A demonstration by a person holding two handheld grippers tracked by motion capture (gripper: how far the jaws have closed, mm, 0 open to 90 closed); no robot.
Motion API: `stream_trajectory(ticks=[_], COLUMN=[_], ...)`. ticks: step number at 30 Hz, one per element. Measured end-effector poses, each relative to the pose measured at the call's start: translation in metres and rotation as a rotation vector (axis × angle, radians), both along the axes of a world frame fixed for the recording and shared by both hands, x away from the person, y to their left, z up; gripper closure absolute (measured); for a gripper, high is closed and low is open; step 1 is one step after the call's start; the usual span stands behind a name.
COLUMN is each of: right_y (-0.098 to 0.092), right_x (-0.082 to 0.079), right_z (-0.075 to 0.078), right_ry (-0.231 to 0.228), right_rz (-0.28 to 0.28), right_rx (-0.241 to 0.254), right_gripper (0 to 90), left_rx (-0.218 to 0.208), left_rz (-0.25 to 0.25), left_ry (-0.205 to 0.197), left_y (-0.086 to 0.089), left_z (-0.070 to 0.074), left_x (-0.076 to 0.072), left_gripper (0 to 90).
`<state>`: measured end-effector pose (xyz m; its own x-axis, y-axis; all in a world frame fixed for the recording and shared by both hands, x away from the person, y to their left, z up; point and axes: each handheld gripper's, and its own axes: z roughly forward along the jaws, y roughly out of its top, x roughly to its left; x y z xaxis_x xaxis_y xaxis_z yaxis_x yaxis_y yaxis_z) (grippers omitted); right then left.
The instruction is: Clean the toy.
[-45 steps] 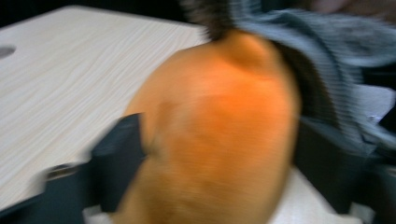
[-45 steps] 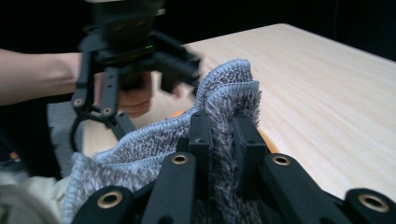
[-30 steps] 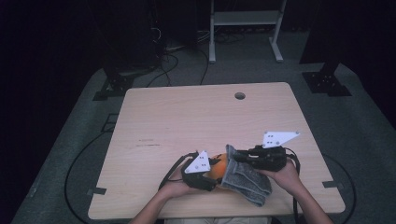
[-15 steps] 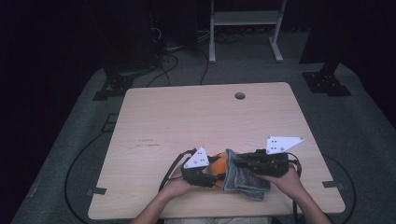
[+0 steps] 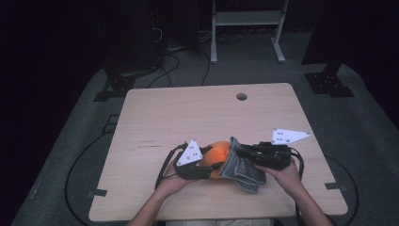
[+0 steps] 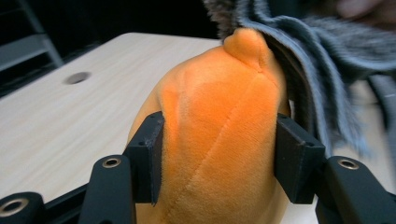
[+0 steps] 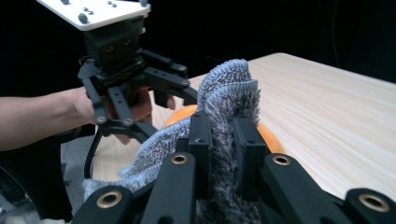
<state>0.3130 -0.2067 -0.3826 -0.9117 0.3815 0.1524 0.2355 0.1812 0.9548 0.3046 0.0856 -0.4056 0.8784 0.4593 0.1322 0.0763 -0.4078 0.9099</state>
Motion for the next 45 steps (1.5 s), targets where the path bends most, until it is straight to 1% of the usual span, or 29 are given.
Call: stream_trajectory(ticks=[1, 2, 4, 5, 6, 7, 8, 10, 11, 12, 14, 16, 17, 19, 20, 21, 23, 25, 27, 28, 30, 33, 35, 38, 40, 41, 43, 44, 45], right_y=[0.008, 0.017, 0.021, 0.024, 0.028, 0.028, 0.027, 0.022, 0.019, 0.015, 0.011, 0.009, 0.007, 0.004, 0.001, 0.001, -0.001, 0.002, 0.007, 0.011, 0.018, 0.024, 0.022, 0.018, 0.017, 0.015, 0.015, 0.015, 0.016], right_x=[0.002, 0.006, 0.008, 0.011, 0.016, 0.016, 0.019, 0.022, 0.021, 0.016, 0.01, 0.007, 0.004, -0.001, -0.005, -0.005, -0.009, -0.012, -0.012, -0.011, -0.007, 0.001, 0.004, 0.001, -0.003, -0.007, -0.009, -0.011, -0.012], right_z=[0.001, 0.002, 0.001, -0.001, -0.007, -0.007, -0.011, -0.021, -0.024, -0.027, -0.03, -0.032, -0.033, -0.036, -0.037, -0.037, -0.036, -0.032, -0.028, -0.025, -0.021, -0.021, -0.025, -0.032, -0.037, -0.041, -0.043, -0.044, -0.045], right_ry=[-0.009, -0.007, -0.008, -0.006, -0.001, -0.001, 0.005, 0.045, 0.058, 0.057, 0.062, 0.06, 0.056, 0.055, 0.054, 0.054, 0.049, 0.046, 0.04, 0.03, 0.017, 0.02, 0.041, 0.062, 0.057, 0.063, 0.055, 0.053, 0.052], right_rz=[0.008, 0.016, 0.011, 0.005, -0.008, -0.008, -0.015, -0.007, -0.003, 0.005, 0.022, 0.018, 0.018, 0.026, 0.028, 0.028, 0.035, 0.053, 0.071, 0.074, 0.071, 0.046, 0.047, 0.066, 0.086, 0.118, 0.127, 0.141, 0.154], right_rx=[-0.011, -0.008, -0.019, -0.03, -0.086, -0.086, -0.12, -0.109, -0.102, -0.124, -0.13, -0.139, -0.147, -0.162, -0.184, -0.184, -0.205, -0.215, -0.203, -0.204, -0.216, -0.241, -0.23, -0.221, -0.214, -0.198, -0.199, -0.198, -0.196], right_gripper=[79.3, 79.2, 79.2, 79.2, 79.2, 79.2, 79.1, 79.1, 79.1, 79.0, 78.8, 78.8, 78.8, 78.8, 78.8, 78.8, 78.8, 78.6, 78.6, 78.7, 78.8, 78.8, 78.7, 78.7, 78.5, 78.5, 78.5, 78.5, 78.4], left_rx=[0.01, 0.036, 0.047, 0.052, 0.075, 0.075, 0.061, 0.054, 0.036, 0.002, -0.031, -0.041, -0.057, -0.065, -0.07, -0.07, -0.054, -0.031, -0.006, 0.013, 0.05, 0.079, 0.083, 0.056, 0.028, 0.02, -0.007, -0.012, 0.005], left_rz=[0.013, 0.042, 0.049, 0.049, 0.029, 0.029, 0.006, -0.028, -0.05, -0.072, -0.1, -0.089, -0.088, -0.058, -0.028, -0.028, -0.034, -0.047, -0.07, -0.082, -0.109, -0.134, -0.164, -0.212, -0.224, -0.221, -0.242, -0.253, -0.261], left_ry=[-0.005, -0.016, -0.012, 0.001, 0.044, 0.044, 0.06, 0.091, 0.12, 0.146, 0.149, 0.144, 0.156, 0.149, 0.168, 0.168, 0.212, 0.214, 0.225, 0.218, 0.216, 0.221, 0.23, 0.218, 0.207, 0.194, 0.191, 0.194, 0.194], left_y=[0.001, 0.001, 0.0, 0.0, 0.0, 0.0, 0.0, 0.002, 0.003, 0.006, 0.013, 0.014, 0.014, 0.014, 0.014, 0.014, 0.011, 0.007, 0.004, 0.003, 0.002, 0.004, 0.007, 0.008, 0.006, 0.004, -0.002, -0.006, -0.01], left_z=[0.0, -0.003, -0.005, -0.007, -0.012, -0.012, -0.014, -0.013, -0.011, -0.01, -0.006, -0.005, -0.005, -0.006, -0.01, -0.01, -0.015, -0.02, -0.021, -0.021, -0.02, -0.018, -0.016, -0.011, -0.006, -0.004, -0.002, -0.001, -0.001], left_x=[0.0, 0.001, 0.001, 0.001, 0.003, 0.003, 0.003, 0.004, 0.006, 0.008, 0.01, 0.01, 0.011, 0.014, 0.017, 0.017, 0.019, 0.017, 0.015, 0.012, 0.009, 0.006, 0.006, 0.007, 0.008, 0.009, 0.013, 0.014, 0.016], left_gripper=[42.4, 42.5, 42.5, 42.1, 40.1, 38.1, 38.1, 33.7, 30.5, 28.6, 27.2, 26.9, 27.0, 27.1, 27.7, 27.6, 27.6, 28.3, 30.2, 31.4, 33.7, 34.2, 34.0, 29.1, 23.3, 18.8, 18.3, 17.6, 17.5])
